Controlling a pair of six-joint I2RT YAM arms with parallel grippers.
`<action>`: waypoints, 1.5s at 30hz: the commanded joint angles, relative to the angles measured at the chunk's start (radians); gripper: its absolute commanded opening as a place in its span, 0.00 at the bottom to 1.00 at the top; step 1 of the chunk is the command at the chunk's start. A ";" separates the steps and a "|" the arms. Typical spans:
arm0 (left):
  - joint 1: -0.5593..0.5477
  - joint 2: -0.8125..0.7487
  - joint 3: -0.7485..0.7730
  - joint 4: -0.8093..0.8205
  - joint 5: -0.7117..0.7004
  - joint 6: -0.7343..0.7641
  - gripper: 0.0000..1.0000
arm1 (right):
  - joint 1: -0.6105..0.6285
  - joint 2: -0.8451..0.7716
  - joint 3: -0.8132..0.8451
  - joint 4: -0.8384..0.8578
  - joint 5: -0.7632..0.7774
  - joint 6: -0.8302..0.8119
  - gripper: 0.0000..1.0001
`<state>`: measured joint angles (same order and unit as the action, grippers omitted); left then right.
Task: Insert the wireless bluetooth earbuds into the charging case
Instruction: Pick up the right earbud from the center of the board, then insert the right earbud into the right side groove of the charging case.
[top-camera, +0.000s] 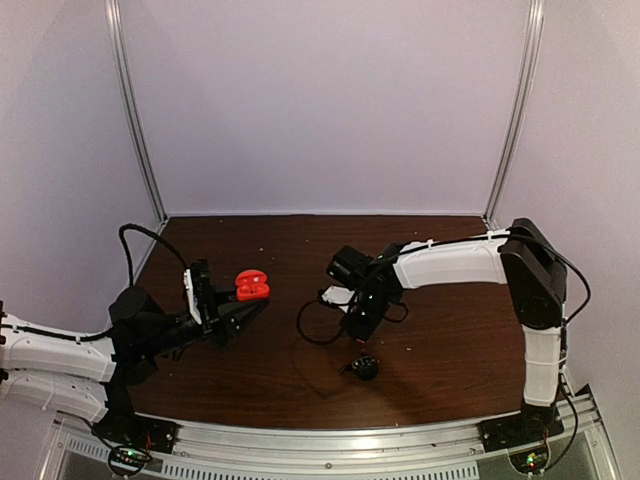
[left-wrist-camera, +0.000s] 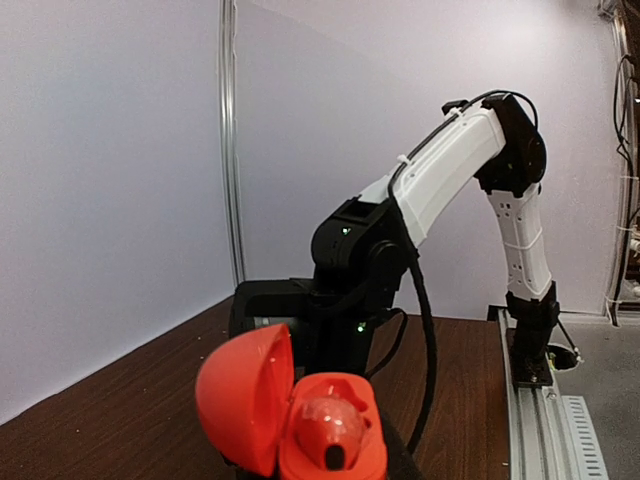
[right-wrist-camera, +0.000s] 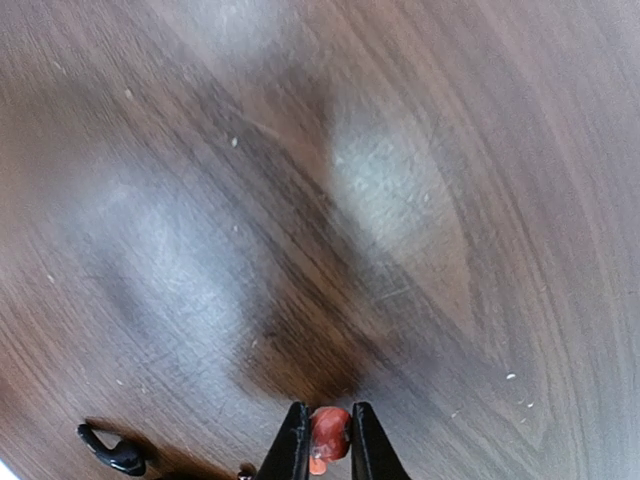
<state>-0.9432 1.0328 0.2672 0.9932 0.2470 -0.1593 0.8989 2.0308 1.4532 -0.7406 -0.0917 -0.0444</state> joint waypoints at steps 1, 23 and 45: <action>0.007 -0.017 0.002 0.060 -0.015 -0.005 0.01 | -0.009 -0.114 0.001 0.086 -0.008 0.016 0.10; 0.041 0.083 0.033 0.245 0.029 -0.165 0.01 | 0.044 -0.668 -0.283 0.837 -0.226 0.082 0.10; 0.043 0.179 0.131 0.332 0.260 -0.279 0.00 | 0.286 -0.618 -0.265 1.058 -0.266 -0.019 0.10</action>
<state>-0.9085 1.1980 0.3569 1.2354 0.4431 -0.4110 1.1675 1.3804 1.1648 0.2852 -0.3408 -0.0357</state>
